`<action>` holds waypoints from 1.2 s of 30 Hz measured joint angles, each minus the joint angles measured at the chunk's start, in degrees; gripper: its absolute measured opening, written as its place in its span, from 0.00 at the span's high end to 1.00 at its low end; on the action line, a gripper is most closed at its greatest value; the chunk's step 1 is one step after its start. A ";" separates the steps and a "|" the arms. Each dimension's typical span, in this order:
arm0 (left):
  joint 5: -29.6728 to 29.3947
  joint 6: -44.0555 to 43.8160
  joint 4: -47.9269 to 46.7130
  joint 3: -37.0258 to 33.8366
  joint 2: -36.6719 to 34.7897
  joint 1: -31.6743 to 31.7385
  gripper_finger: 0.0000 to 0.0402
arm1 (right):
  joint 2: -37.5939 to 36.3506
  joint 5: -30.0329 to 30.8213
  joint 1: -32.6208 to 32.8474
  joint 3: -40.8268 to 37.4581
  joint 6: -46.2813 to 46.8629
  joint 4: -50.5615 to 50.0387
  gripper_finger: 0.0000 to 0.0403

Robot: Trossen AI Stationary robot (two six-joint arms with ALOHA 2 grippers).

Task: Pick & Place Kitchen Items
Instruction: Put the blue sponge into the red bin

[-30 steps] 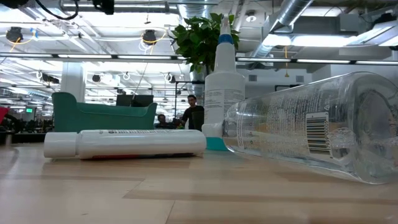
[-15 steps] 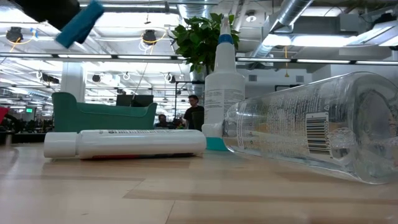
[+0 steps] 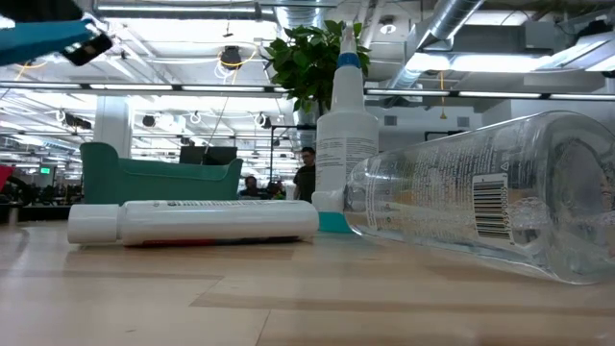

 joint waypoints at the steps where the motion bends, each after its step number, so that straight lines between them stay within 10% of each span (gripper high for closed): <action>1: 1.79 -1.23 -0.80 0.00 0.04 0.00 1.00 | 0.00 -0.01 0.00 0.00 -0.01 0.01 0.38; 15: 14.47 -13.81 -3.12 -6.85 2.10 -1.13 1.00 | 0.01 -1.08 0.00 0.00 0.17 0.00 0.38; 36: 17.27 -17.73 11.18 -17.71 2.10 -4.85 1.00 | 0.04 -1.09 0.00 0.00 -0.02 0.02 0.38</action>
